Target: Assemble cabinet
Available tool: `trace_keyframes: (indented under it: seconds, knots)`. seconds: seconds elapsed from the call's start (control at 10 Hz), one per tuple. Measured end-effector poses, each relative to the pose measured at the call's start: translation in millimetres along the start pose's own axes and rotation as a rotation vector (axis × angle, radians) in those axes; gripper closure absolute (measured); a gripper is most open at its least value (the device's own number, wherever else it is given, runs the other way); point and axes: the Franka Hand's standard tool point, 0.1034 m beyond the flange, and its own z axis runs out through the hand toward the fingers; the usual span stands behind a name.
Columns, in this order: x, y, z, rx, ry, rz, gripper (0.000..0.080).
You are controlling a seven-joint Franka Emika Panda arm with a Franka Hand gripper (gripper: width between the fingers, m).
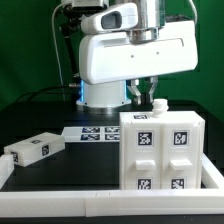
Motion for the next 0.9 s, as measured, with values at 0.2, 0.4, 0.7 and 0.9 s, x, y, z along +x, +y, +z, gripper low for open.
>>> trace_keyframes:
  seconds: [0.2, 0.4, 0.7, 0.9]
  knots:
    - [-0.7, 0.0, 0.3, 0.001, -0.002, 0.0, 0.0797]
    - [-0.8, 0.0, 0.4, 0.001, -0.002, 0.0, 0.0671]
    - [-2.2, 0.3, 1.3, 0.005, -0.003, 0.006, 0.0395]
    - [-38.9, 3.8, 11.5, 0.049, -0.047, 0.099, 0.0083]
